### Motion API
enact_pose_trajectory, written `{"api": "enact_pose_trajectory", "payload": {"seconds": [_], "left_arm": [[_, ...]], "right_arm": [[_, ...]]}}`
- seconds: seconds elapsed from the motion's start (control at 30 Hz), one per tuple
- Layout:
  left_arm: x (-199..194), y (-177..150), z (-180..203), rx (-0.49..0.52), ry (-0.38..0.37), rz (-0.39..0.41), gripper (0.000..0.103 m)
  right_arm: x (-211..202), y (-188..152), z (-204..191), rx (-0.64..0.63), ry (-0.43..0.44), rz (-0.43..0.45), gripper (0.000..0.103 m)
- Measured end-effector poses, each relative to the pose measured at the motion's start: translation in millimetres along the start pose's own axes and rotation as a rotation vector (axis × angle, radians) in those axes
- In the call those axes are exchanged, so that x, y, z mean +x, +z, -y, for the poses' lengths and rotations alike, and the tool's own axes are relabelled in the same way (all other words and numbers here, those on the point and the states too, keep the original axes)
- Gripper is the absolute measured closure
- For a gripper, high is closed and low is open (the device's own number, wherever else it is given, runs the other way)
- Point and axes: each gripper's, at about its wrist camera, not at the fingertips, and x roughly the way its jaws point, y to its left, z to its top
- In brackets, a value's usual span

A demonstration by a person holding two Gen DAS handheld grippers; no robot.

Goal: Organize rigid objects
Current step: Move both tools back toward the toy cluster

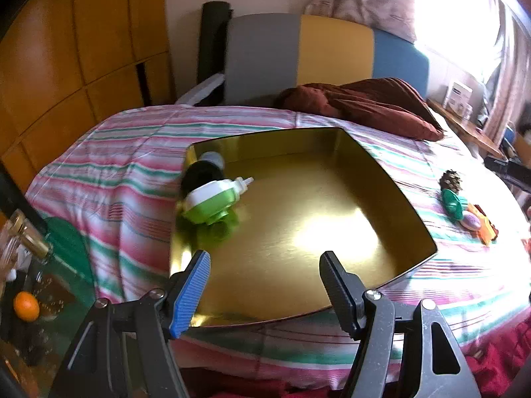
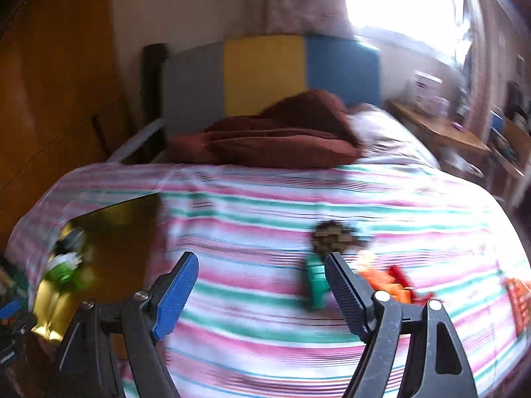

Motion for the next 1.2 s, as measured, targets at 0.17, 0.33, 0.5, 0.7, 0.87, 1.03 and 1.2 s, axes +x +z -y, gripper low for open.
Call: {"api": "enact_pose_trajectory", "payload": {"seconds": [0.17, 0.33, 0.5, 0.7, 0.87, 1.03, 1.2], "left_arm": [[6, 5, 18, 0.030, -0.036, -0.021, 0.034], [11, 14, 47, 0.087, -0.068, -0.030, 0.034], [15, 24, 87, 0.168, -0.118, -0.037, 0.034], [32, 40, 148, 0.247, -0.222, -0.081, 0.034], [42, 56, 196, 0.340, -0.261, -0.069, 0.034], [64, 81, 237, 0.365, -0.315, -0.104, 0.034], [95, 98, 276, 0.388, -0.346, -0.160, 0.022]], "right_arm": [[5, 7, 86, 0.174, -0.126, 0.005, 0.023], [21, -13, 158, 0.304, -0.227, -0.025, 0.023], [33, -38, 216, 0.560, -0.182, -0.108, 0.022], [31, -34, 214, 0.559, -0.146, -0.102, 0.022], [35, -30, 204, 0.549, -0.092, -0.109, 0.022], [35, -30, 206, 0.570, -0.063, -0.116, 0.022], [32, -29, 207, 0.585, -0.035, -0.110, 0.022]]}}
